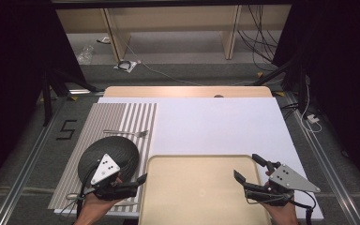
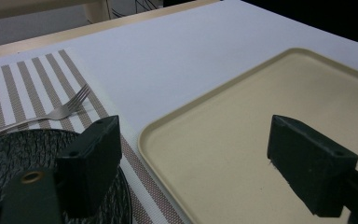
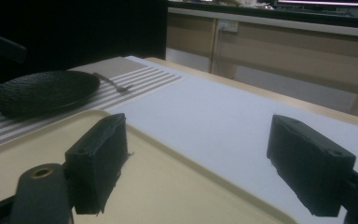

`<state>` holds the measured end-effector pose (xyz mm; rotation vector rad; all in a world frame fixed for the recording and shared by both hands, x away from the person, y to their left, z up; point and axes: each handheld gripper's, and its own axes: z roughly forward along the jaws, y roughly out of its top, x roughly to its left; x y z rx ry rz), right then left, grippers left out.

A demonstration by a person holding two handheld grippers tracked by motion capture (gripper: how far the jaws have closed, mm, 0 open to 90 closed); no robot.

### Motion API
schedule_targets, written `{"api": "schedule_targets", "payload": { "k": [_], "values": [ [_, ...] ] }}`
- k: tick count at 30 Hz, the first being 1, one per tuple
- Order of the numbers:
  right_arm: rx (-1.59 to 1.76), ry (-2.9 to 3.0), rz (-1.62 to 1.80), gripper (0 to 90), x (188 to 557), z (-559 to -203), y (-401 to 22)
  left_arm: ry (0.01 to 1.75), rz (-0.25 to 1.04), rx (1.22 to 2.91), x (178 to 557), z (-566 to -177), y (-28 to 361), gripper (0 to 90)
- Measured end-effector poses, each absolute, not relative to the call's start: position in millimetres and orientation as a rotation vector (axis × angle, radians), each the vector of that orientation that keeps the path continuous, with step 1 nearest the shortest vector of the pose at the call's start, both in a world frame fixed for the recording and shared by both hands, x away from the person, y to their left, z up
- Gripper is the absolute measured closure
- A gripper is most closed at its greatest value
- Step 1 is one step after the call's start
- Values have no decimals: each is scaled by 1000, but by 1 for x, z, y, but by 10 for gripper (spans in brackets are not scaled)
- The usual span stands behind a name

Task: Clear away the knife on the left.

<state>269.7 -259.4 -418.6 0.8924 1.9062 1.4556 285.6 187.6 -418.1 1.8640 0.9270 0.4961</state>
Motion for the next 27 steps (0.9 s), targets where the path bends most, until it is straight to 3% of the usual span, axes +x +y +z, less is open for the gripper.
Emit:
{"api": "schedule_targets", "payload": {
  "k": [27],
  "values": [
    [885,1908,1459,214,270,-419,-258,935,479,2076,281,-415,216,176]
  ]
}}
